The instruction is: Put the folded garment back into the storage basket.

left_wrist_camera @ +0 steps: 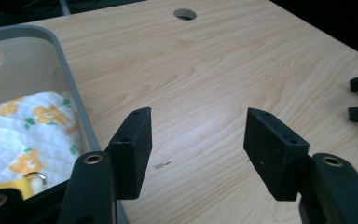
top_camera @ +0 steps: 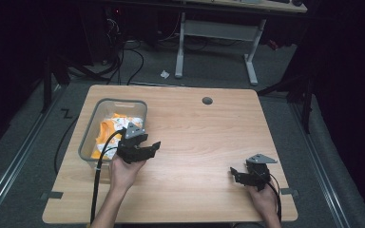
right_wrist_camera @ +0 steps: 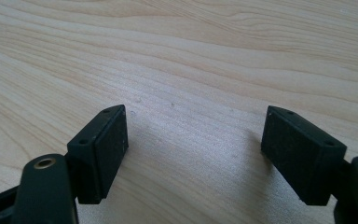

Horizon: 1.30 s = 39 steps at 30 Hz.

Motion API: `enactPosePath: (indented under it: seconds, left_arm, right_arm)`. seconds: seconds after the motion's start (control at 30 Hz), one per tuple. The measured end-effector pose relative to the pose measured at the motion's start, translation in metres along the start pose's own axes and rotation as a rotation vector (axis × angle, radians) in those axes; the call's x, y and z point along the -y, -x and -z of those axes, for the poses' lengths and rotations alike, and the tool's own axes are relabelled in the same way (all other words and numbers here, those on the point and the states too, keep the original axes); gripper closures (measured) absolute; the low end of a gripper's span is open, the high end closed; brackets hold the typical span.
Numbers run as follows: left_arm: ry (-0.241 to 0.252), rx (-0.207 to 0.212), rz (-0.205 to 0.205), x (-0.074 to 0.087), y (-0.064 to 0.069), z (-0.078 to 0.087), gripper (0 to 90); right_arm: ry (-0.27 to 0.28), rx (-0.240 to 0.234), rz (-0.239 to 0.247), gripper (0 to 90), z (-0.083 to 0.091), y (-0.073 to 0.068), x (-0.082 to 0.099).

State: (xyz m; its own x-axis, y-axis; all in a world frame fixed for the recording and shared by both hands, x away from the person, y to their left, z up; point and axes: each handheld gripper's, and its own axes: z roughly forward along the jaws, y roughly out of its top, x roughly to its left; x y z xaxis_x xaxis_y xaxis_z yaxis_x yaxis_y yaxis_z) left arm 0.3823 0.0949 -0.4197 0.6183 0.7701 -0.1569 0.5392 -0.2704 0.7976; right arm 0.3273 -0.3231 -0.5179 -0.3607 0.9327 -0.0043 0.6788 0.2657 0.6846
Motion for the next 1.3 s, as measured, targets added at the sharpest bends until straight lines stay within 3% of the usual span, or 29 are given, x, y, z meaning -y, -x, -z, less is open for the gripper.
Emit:
enactPosePath:
  seconds: [1.3]
  left_arm:
    - [-0.034, 0.062, 0.007, 0.028, 0.026, -0.03, 41.4]
  right_arm:
    - [-0.001, 0.0, 0.0, 23.2, 0.0, 0.0, 0.0]
